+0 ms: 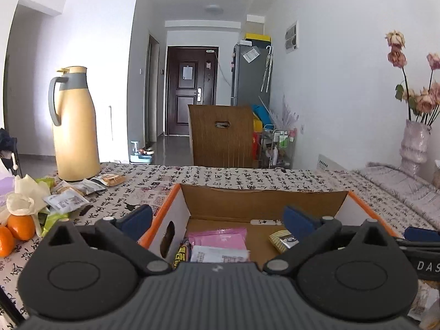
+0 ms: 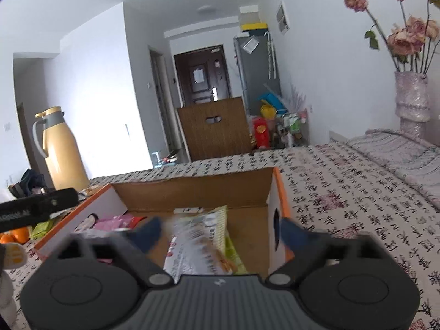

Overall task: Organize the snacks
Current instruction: 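Carry both white packets into the cardboard box and open both tools, then move both tools back over the snack pile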

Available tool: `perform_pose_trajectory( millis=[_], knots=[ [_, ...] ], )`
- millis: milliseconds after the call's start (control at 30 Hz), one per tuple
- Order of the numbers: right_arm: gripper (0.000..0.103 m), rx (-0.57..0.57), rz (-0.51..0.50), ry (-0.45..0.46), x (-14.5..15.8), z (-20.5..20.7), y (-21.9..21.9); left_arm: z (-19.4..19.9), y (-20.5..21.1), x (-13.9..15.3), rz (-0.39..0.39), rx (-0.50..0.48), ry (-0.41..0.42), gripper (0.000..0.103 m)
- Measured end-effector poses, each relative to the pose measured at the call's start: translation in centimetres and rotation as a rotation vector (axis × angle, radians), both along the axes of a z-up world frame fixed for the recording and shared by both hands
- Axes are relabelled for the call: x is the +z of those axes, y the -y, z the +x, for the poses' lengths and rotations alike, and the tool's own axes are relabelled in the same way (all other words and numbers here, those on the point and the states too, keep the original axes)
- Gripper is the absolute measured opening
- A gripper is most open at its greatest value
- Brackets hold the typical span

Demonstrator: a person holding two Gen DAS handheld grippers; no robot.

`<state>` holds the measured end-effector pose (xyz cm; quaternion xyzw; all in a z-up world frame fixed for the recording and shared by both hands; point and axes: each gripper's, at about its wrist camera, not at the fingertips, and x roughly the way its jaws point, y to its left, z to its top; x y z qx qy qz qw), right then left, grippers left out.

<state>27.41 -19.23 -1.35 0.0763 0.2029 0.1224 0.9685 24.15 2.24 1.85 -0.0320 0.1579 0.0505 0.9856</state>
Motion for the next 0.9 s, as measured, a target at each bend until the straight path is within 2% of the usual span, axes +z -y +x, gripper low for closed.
perform_pose_trajectory(
  millis=[100, 533, 900],
  knots=[
    [0.103, 0.003, 0.008, -0.003, 0.0, 0.1, 0.2, 0.1, 0.0, -0.1, -0.002, 0.005, -0.008, 0.103],
    [0.103, 0.002, 0.012, -0.008, 0.0, 0.2, 0.4, 0.1, 0.1, 0.2, -0.001, -0.003, -0.007, 0.103],
    [0.103, 0.009, 0.001, 0.026, 2.3, -1.2, 0.2, -1.5, 0.7, 2.4, 0.013, -0.014, 0.020, 0.103]
  ],
)
